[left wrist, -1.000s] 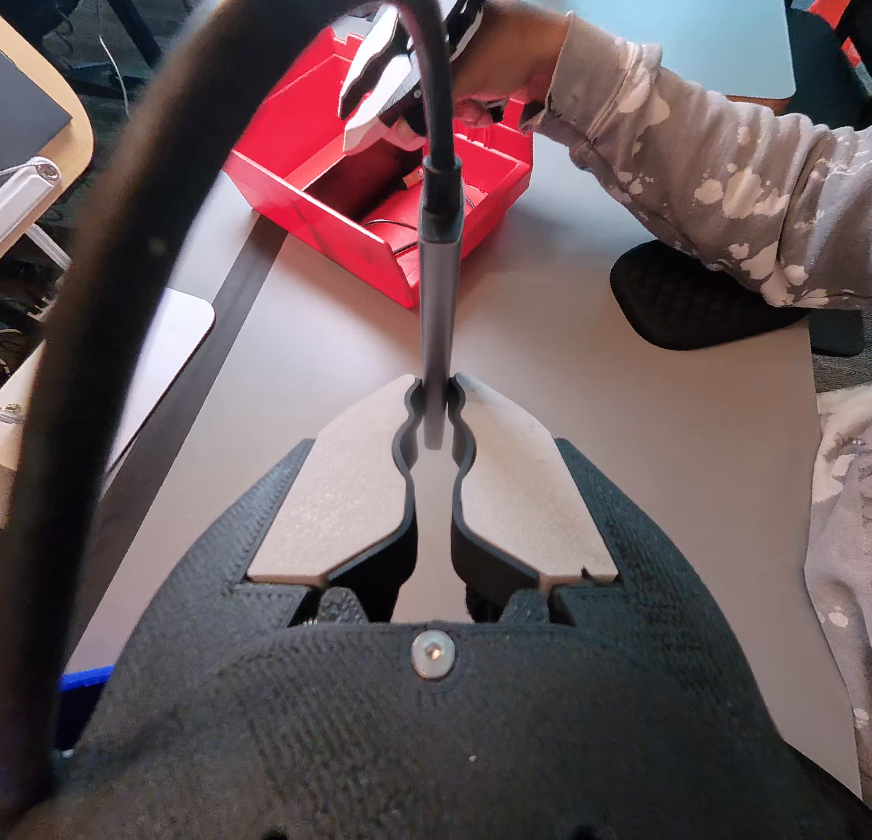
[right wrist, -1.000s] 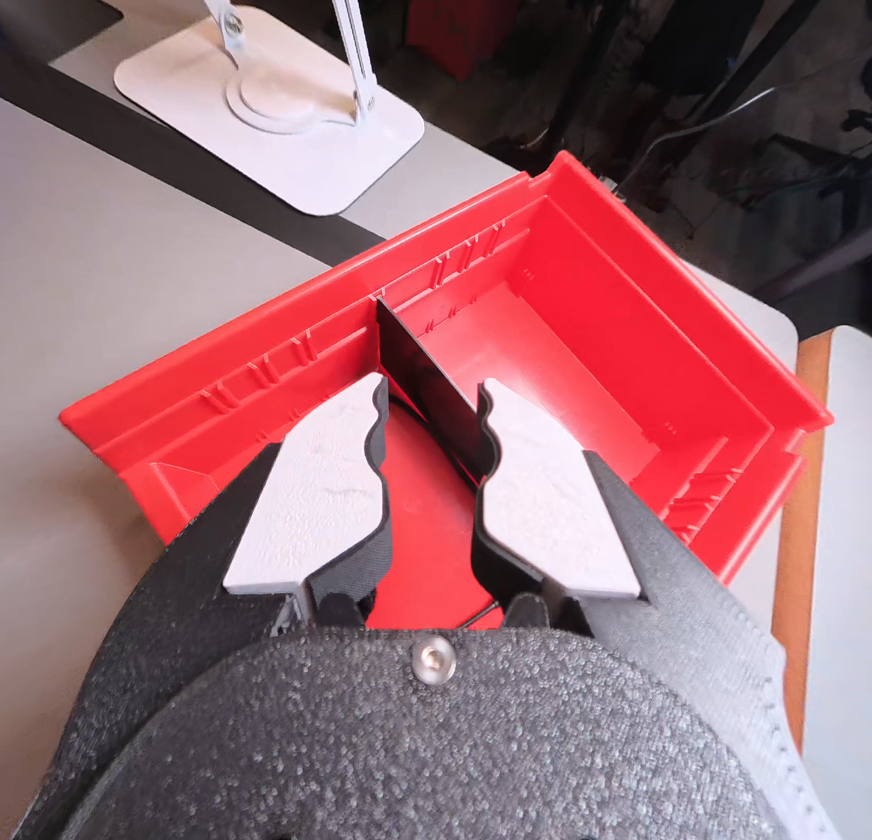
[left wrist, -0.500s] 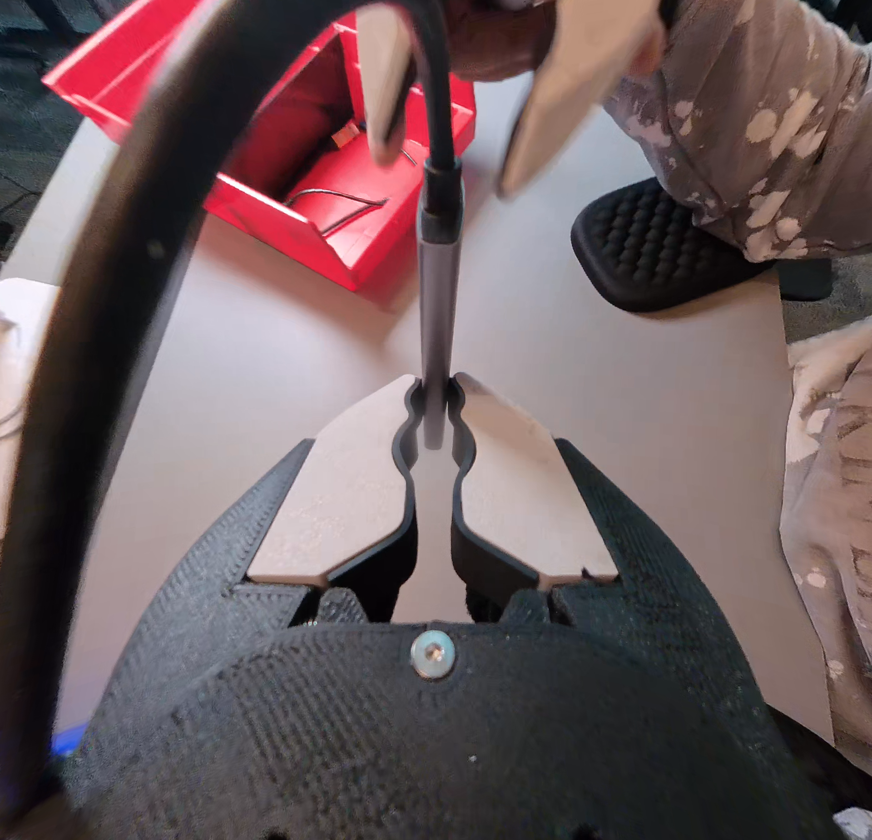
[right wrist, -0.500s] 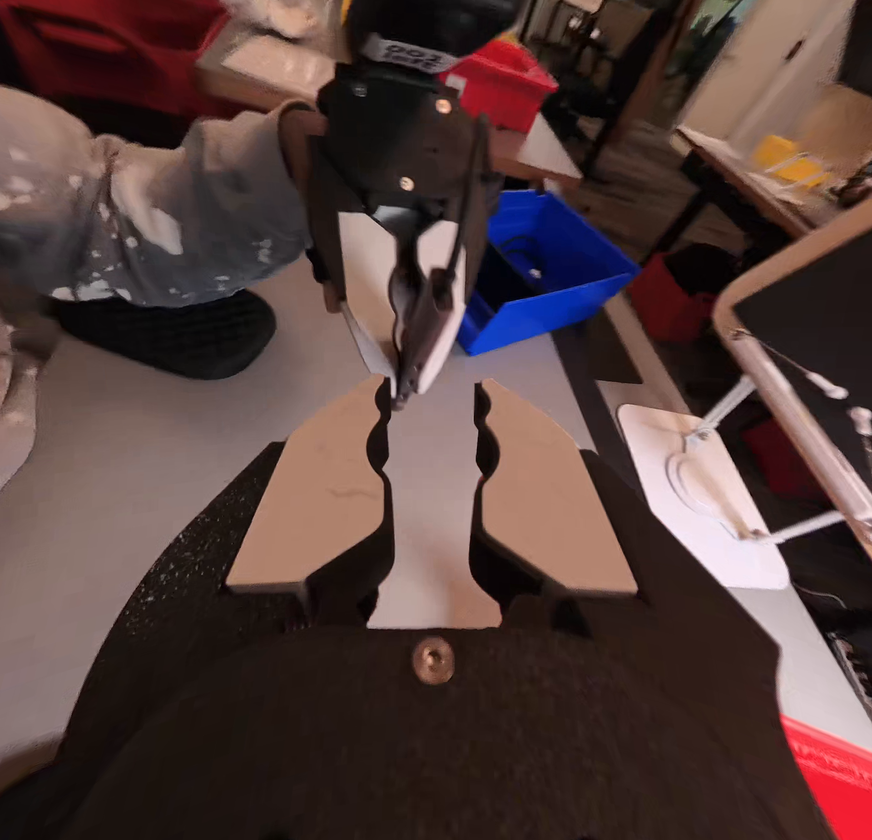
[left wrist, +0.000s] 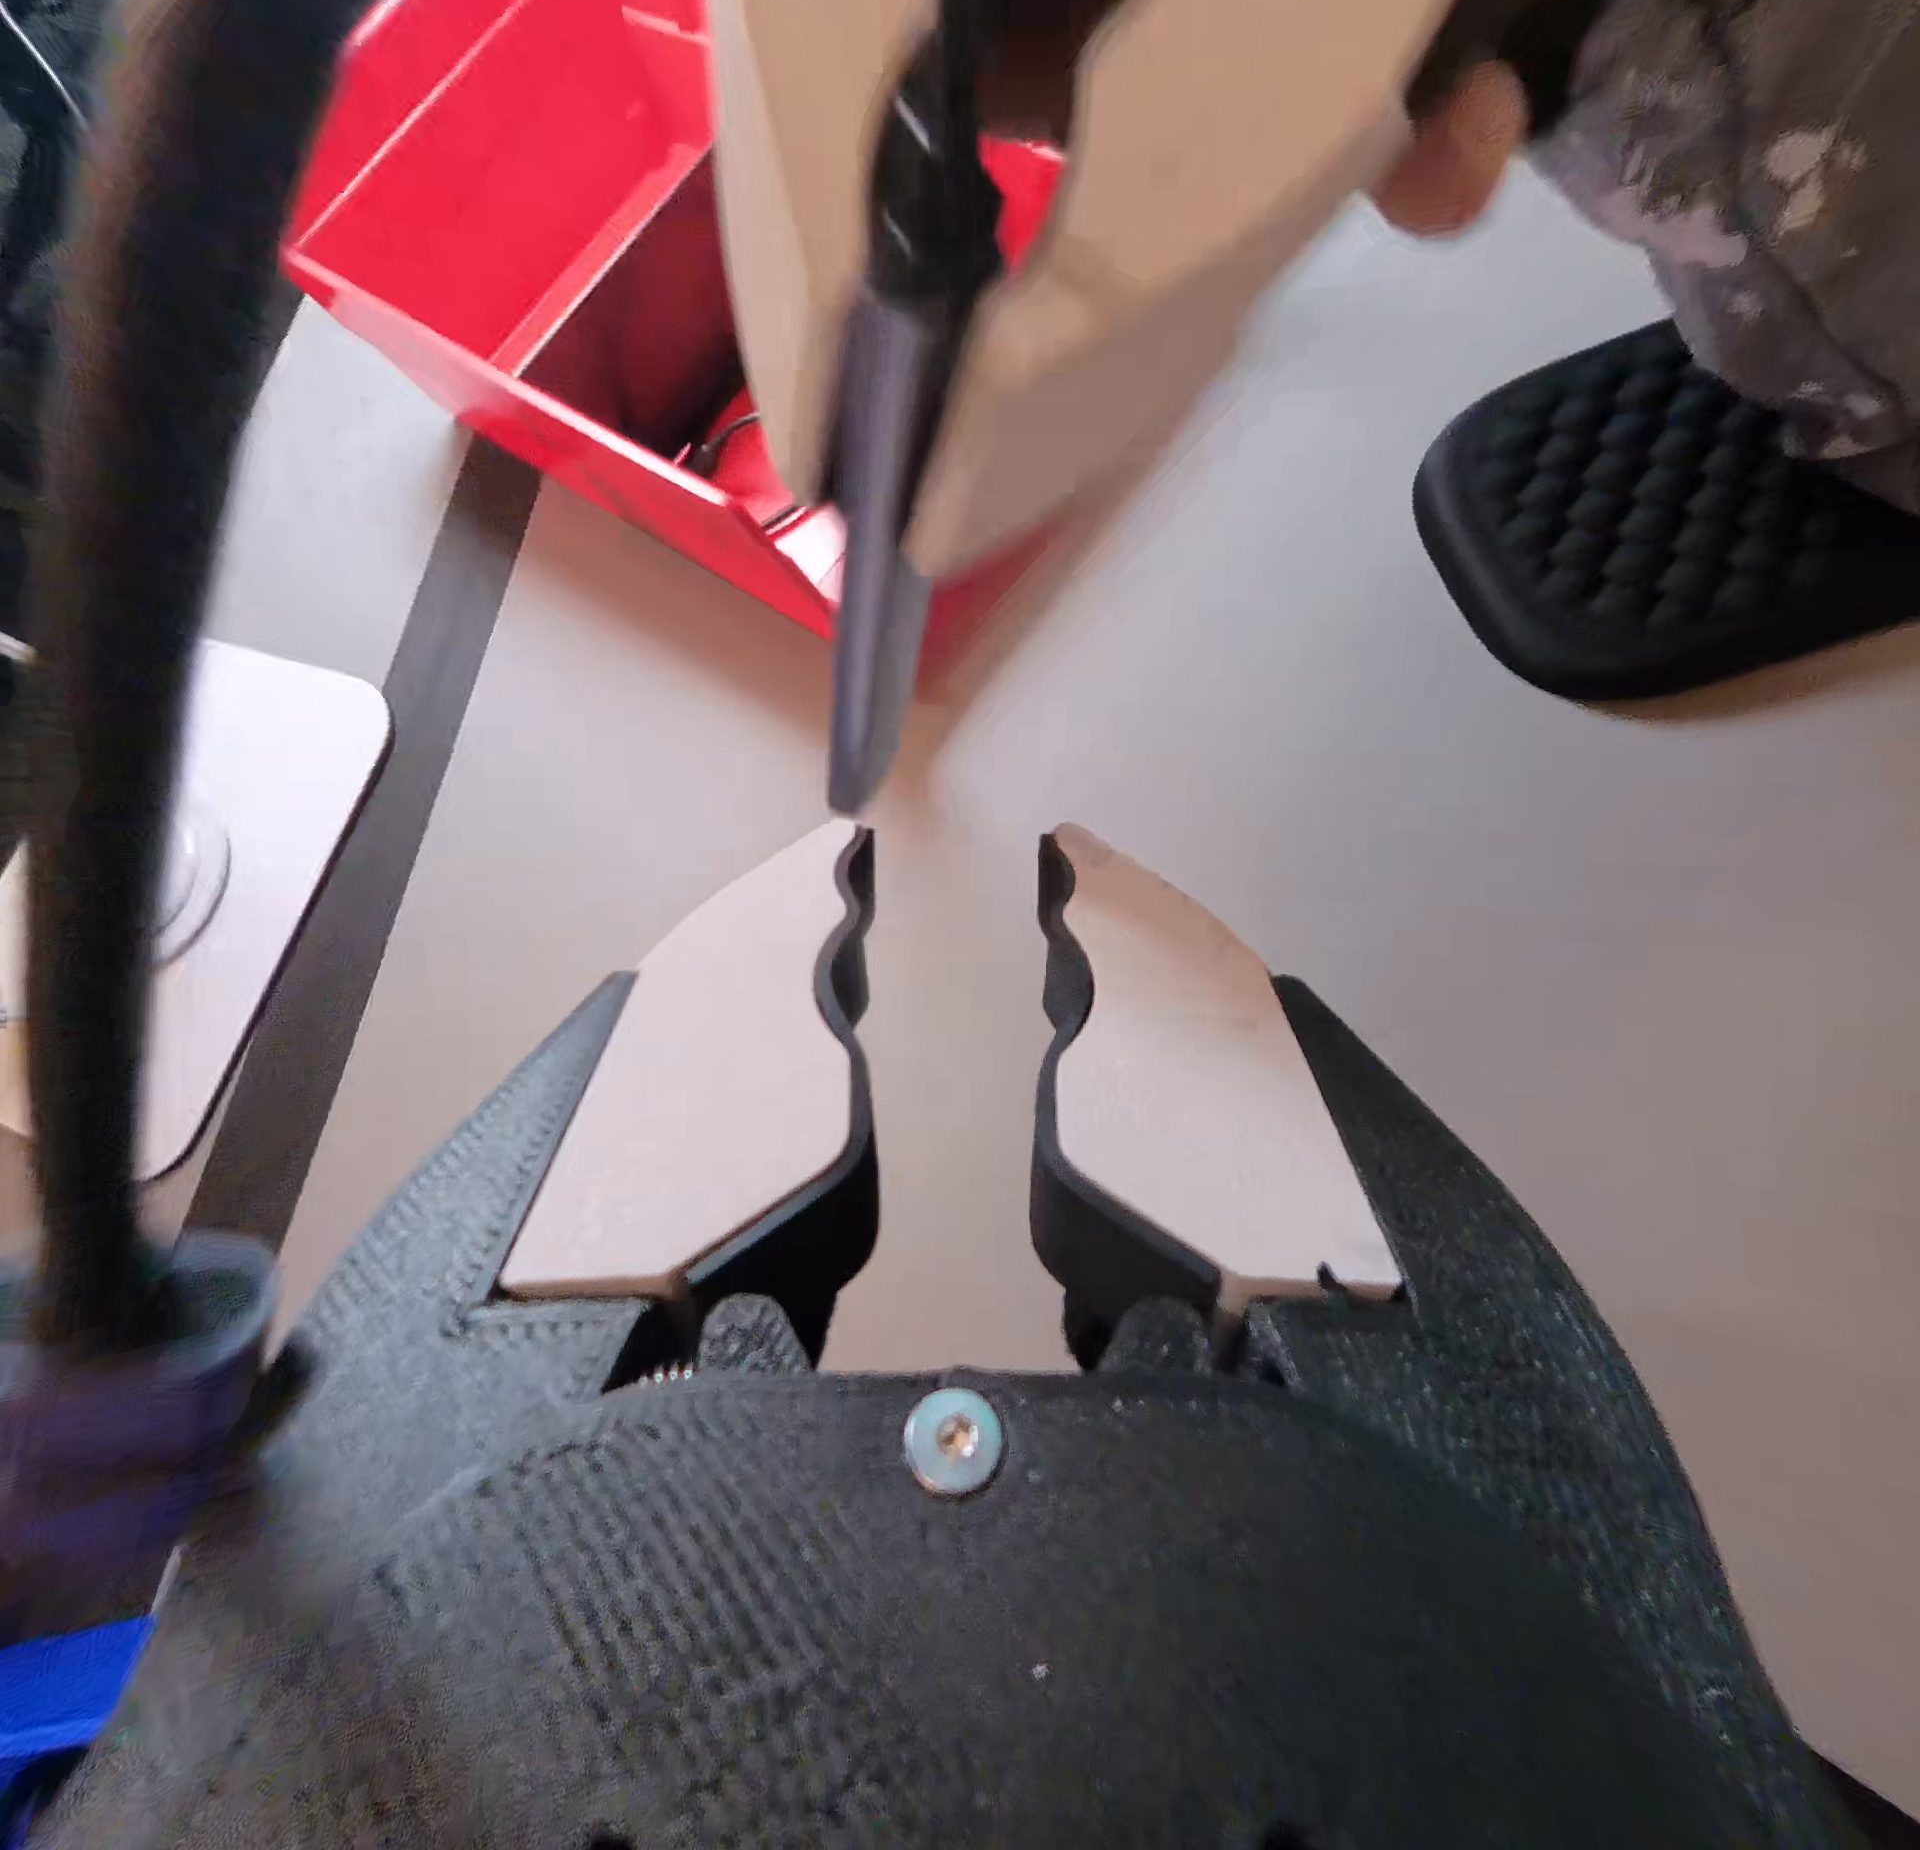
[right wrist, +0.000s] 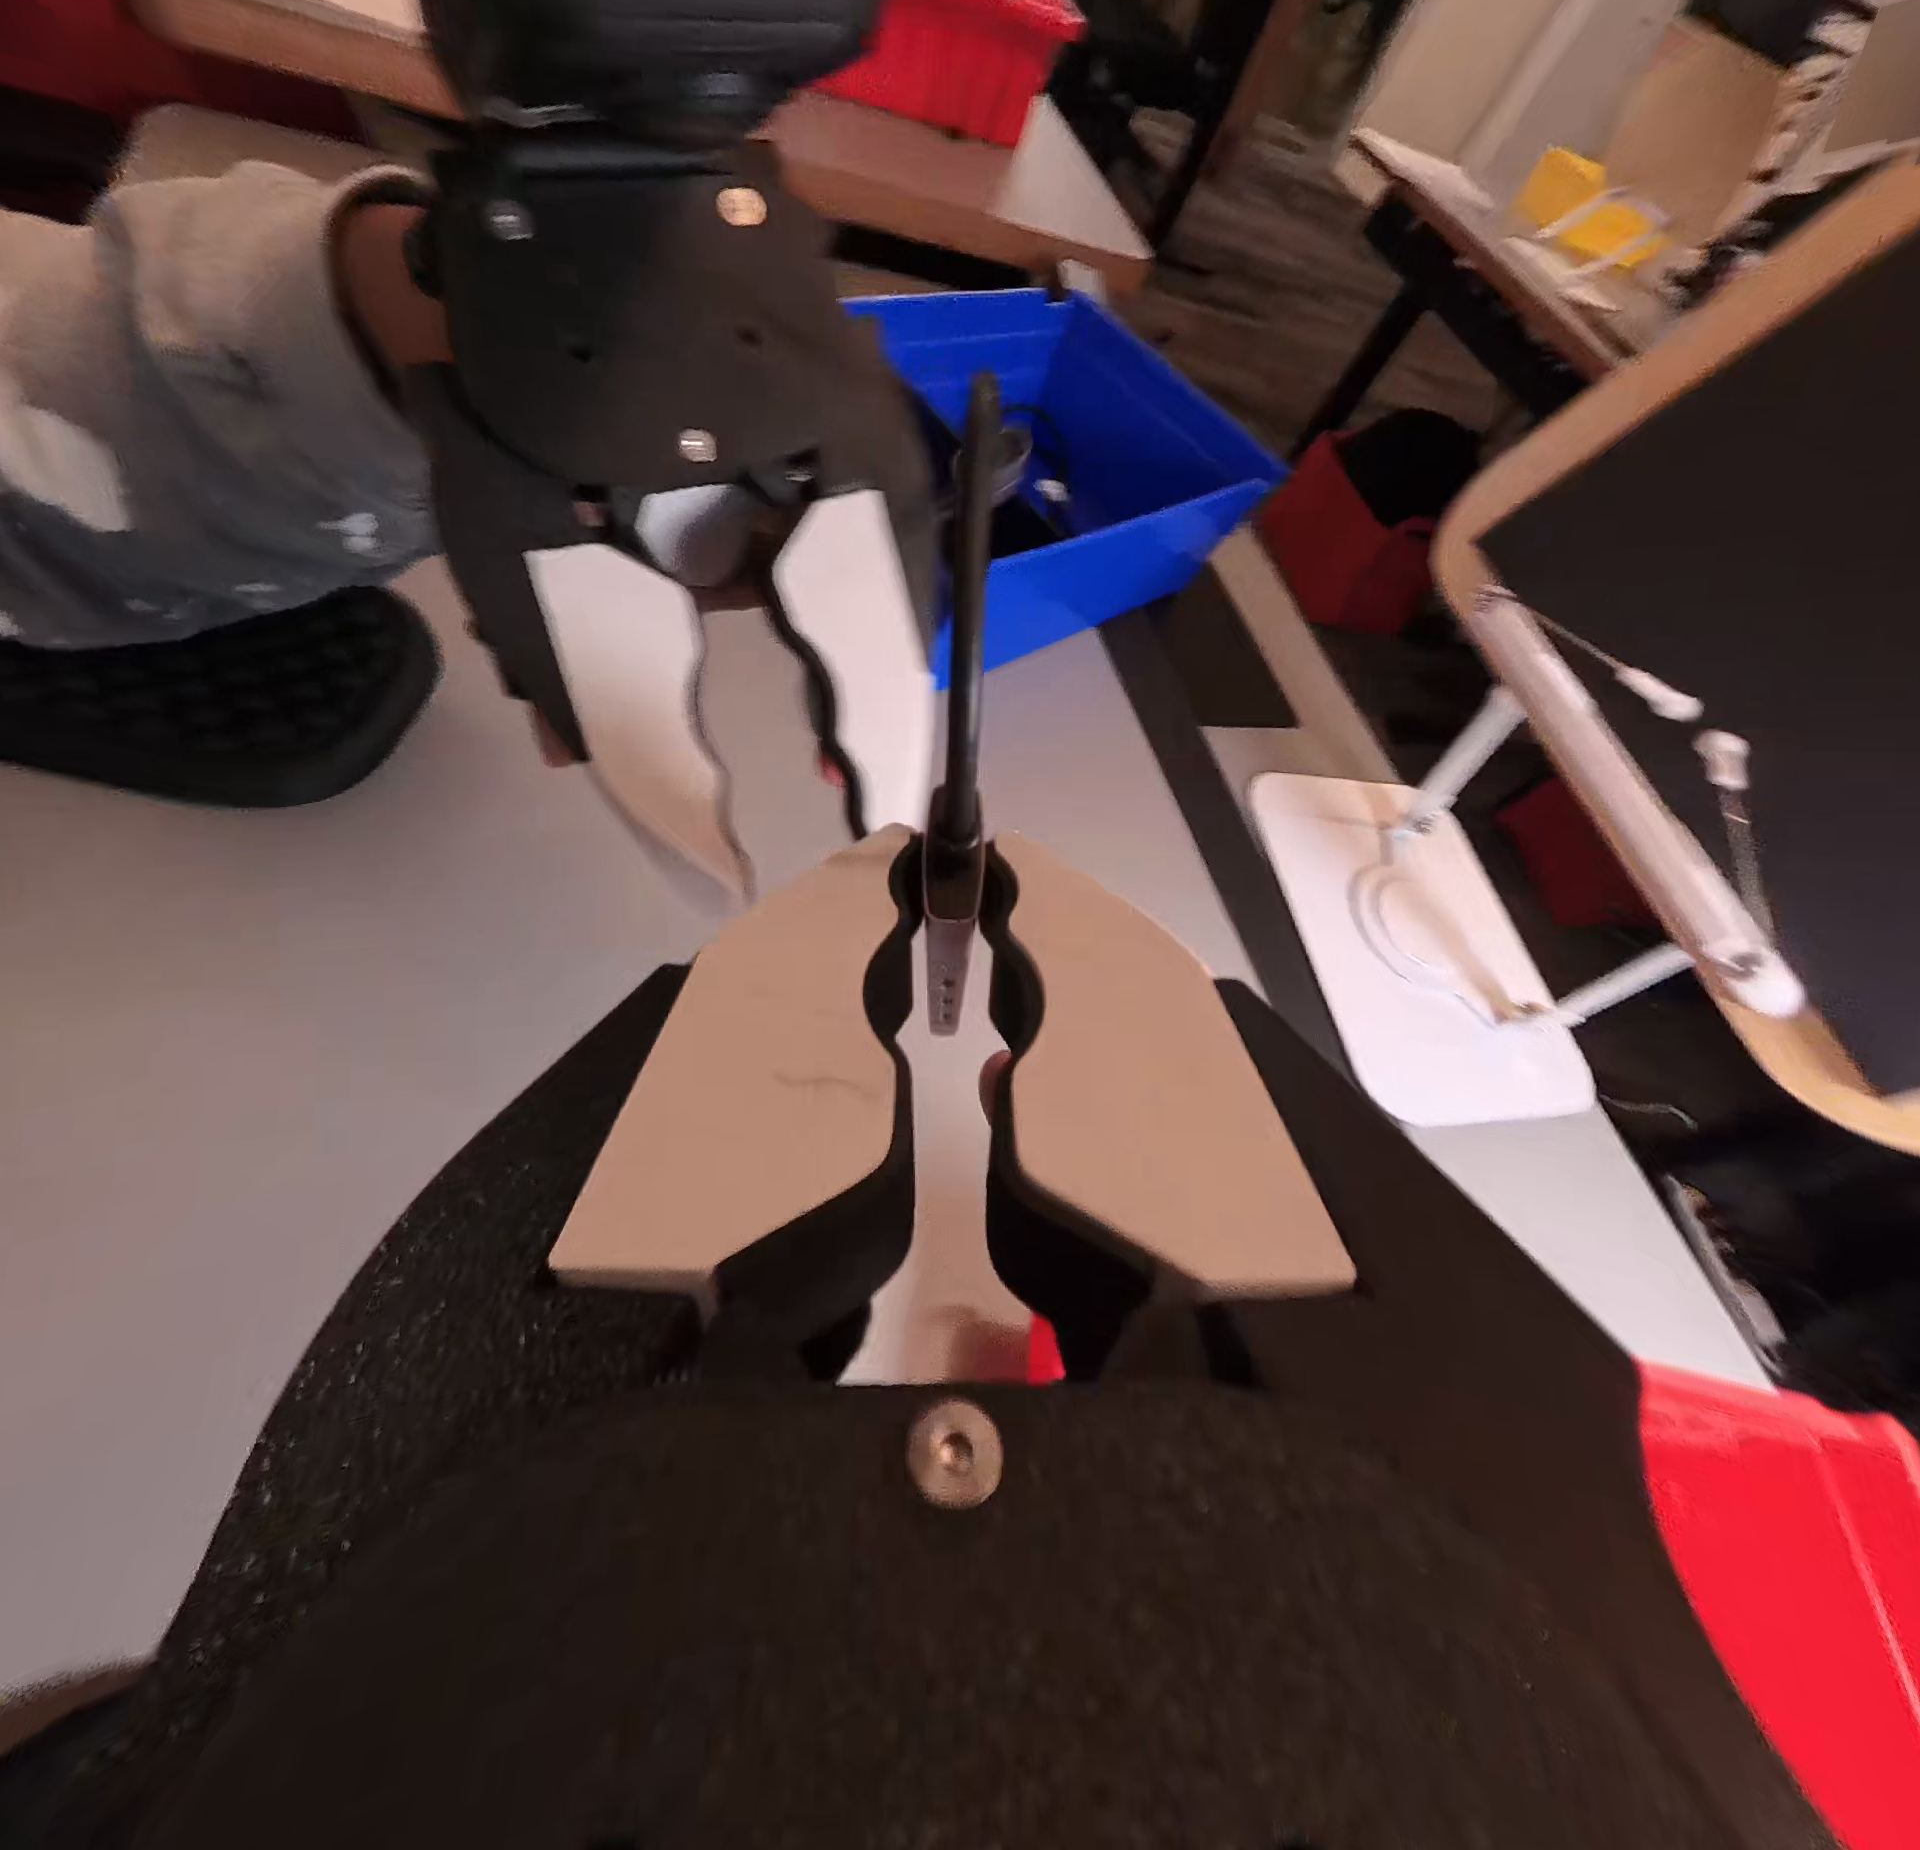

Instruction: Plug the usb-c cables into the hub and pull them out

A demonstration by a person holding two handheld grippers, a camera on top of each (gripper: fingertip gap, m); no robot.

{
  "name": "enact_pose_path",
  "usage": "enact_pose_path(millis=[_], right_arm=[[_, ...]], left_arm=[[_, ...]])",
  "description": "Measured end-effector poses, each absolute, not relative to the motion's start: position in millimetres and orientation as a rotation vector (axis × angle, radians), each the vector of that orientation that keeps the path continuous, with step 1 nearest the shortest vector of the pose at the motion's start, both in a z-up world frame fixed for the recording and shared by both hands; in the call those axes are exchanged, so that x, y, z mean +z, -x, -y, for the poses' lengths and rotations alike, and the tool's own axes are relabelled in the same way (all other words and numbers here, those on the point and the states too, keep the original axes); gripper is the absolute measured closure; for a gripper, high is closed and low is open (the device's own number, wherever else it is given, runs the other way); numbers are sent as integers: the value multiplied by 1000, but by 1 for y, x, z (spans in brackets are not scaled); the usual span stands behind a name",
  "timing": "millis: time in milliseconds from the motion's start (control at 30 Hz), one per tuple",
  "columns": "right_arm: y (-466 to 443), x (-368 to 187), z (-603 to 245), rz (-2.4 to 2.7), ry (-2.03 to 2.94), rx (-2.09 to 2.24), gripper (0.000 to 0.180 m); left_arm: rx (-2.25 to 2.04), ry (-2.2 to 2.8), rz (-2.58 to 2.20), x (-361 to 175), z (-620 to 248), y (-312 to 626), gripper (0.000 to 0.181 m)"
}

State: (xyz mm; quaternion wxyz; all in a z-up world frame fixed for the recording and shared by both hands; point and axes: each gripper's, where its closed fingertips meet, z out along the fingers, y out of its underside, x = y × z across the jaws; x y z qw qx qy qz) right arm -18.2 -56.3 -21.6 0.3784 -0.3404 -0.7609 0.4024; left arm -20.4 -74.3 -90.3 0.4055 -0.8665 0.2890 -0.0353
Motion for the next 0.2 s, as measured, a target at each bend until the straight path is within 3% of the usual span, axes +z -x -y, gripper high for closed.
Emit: enact_pose_path(millis=[200], right_arm=[[11, 12, -30, 1578, 1062, 863, 171]], left_arm=[[-84, 2172, -707, -84, 75, 24, 148]])
